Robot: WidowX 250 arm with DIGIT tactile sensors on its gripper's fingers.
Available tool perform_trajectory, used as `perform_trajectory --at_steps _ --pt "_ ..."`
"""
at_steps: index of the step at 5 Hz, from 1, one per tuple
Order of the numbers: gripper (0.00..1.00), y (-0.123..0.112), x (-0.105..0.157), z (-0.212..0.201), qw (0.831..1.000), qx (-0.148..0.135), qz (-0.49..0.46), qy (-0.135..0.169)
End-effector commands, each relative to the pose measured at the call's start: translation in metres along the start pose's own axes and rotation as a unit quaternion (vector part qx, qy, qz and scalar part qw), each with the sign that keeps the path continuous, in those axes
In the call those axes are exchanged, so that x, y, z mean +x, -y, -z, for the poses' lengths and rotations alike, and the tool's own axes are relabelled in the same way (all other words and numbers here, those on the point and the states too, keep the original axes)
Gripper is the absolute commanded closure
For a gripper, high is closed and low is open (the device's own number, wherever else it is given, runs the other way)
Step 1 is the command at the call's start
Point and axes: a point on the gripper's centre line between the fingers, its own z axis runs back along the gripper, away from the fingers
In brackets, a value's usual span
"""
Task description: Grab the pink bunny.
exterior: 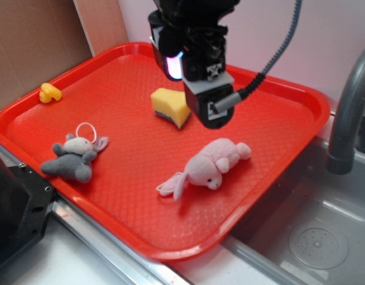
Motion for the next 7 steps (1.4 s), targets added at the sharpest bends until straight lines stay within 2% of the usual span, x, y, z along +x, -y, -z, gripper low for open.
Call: perform_trajectory --at_steps 1,2,3,4,5,6,7 --pt "0.0 0.005 0.006 -0.017 0.999 -0.01 -0.001 0.03" --pt "0.0 -0.004 0.004 0.017 0.999 0.035 0.029 -0.023" --pt "0.0 -0.016 0.005 0.06 0.997 0.035 0.053 -0.047" --pt "0.0 -0.015 0.014 0.089 0.993 0.019 0.09 -0.074" --pt "0.0 -0.034 0.016 0.096 0.993 0.01 0.107 -0.041" --pt "0.0 -0.038 0.025 0.106 0.99 -0.01 0.132 -0.049" --pt "1.0 -0.038 0.027 0.101 0.988 -0.001 0.147 -0.041"
